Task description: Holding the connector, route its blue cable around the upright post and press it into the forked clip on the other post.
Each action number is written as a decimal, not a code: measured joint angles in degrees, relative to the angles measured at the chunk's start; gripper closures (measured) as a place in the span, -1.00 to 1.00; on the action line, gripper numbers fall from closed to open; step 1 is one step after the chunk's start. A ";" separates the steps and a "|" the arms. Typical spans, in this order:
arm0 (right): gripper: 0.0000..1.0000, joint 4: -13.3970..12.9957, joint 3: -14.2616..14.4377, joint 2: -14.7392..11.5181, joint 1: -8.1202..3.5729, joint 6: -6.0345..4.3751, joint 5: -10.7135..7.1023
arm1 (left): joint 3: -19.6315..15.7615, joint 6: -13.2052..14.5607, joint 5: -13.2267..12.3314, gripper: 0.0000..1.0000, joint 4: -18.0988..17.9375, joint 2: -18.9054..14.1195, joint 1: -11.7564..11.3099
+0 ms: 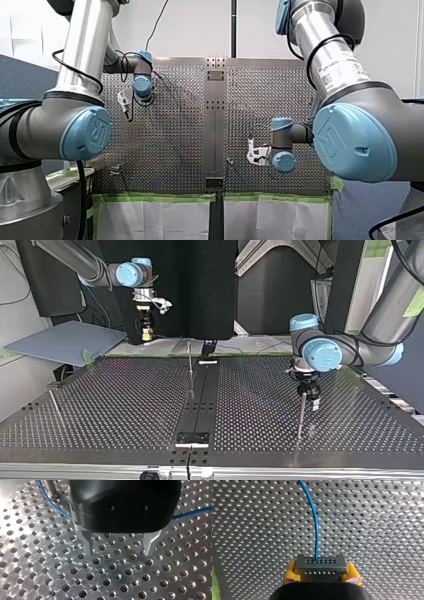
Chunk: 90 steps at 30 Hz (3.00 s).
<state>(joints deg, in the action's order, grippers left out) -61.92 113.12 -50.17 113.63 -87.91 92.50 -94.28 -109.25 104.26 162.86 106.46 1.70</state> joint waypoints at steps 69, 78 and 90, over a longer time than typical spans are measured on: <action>1.00 -1.54 2.78 3.62 -1.03 1.72 -0.48 | -6.44 -15.13 -11.56 -1.00 -4.58 -0.01 0.37; 1.00 -1.61 2.77 3.66 -1.02 1.76 -0.48 | -10.18 -19.77 -11.87 -1.00 -9.21 0.00 0.32; 1.00 -1.64 2.77 3.71 -1.03 1.76 -0.64 | -11.40 -26.43 -12.36 -1.00 -15.30 2.05 0.30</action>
<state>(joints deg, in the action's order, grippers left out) -63.56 115.89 -46.46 112.60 -86.15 91.87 -105.69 -135.68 91.90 147.57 108.51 2.00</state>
